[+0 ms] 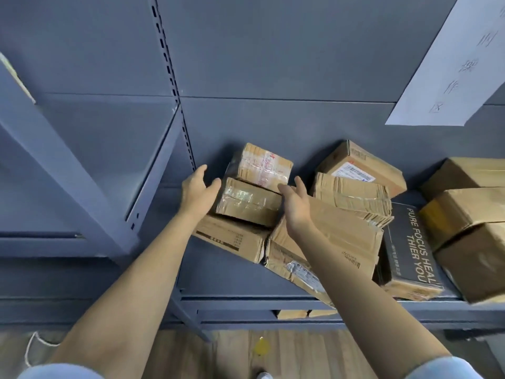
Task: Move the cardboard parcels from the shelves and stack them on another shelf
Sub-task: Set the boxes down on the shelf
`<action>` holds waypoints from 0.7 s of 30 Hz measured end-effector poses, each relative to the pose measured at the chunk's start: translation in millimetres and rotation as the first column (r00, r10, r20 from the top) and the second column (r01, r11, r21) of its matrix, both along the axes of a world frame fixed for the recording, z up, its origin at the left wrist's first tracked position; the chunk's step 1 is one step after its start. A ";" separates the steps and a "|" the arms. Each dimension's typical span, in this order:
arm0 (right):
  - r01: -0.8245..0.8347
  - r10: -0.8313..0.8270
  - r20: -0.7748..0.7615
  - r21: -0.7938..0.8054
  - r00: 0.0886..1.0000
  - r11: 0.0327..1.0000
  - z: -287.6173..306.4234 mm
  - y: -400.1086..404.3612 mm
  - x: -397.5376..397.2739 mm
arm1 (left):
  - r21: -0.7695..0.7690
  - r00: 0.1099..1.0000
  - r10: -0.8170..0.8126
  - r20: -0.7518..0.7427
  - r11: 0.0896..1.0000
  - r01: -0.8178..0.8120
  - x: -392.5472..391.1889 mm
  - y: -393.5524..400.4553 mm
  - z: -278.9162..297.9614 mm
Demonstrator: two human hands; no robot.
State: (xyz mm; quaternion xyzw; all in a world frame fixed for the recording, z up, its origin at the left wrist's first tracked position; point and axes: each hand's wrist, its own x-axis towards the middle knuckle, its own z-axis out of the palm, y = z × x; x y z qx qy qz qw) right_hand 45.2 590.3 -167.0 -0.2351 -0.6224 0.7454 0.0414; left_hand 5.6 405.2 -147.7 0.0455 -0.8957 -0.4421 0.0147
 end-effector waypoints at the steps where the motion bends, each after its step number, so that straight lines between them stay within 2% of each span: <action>1: 0.014 -0.014 -0.017 0.013 1.000 1.000 -2.0 2.2 1.0 | -0.015 1.000 -0.013 0.015 1.000 0.013 0.7 0.6 -4.7; 4: -0.007 0.009 -0.027 0.072 1.000 0.997 -8.1 6.4 2.9 | -0.054 0.993 -0.094 0.067 0.994 0.097 3.5 3.4 -19.3; 8: -0.120 0.134 -0.032 0.283 0.990 0.952 -12.0 4.4 9.6 | -0.138 0.973 -0.182 0.140 0.970 0.201 12.2 9.0 -36.2; 11: -0.197 0.222 -0.015 0.410 0.975 0.891 -16.8 3.1 16.9 | -0.322 0.974 -0.161 0.157 0.924 0.205 33.1 4.1 -52.5; 14: -0.217 0.269 -0.021 0.529 0.963 0.820 -17.3 0.9 21.7 | -0.453 0.936 -0.197 0.291 0.834 0.316 60.4 -11.0 -80.8; 17: -0.236 0.362 0.000 0.760 0.932 0.606 -17.1 -5.3 26.5 | -0.503 0.903 -0.215 0.371 0.771 0.390 71.8 -20.1 -101.3; 21: -0.203 0.472 0.061 0.945 0.880 0.255 -22.1 -16.4 37.2 | -0.527 0.914 -0.269 0.302 0.753 0.395 73.4 -16.7 -96.7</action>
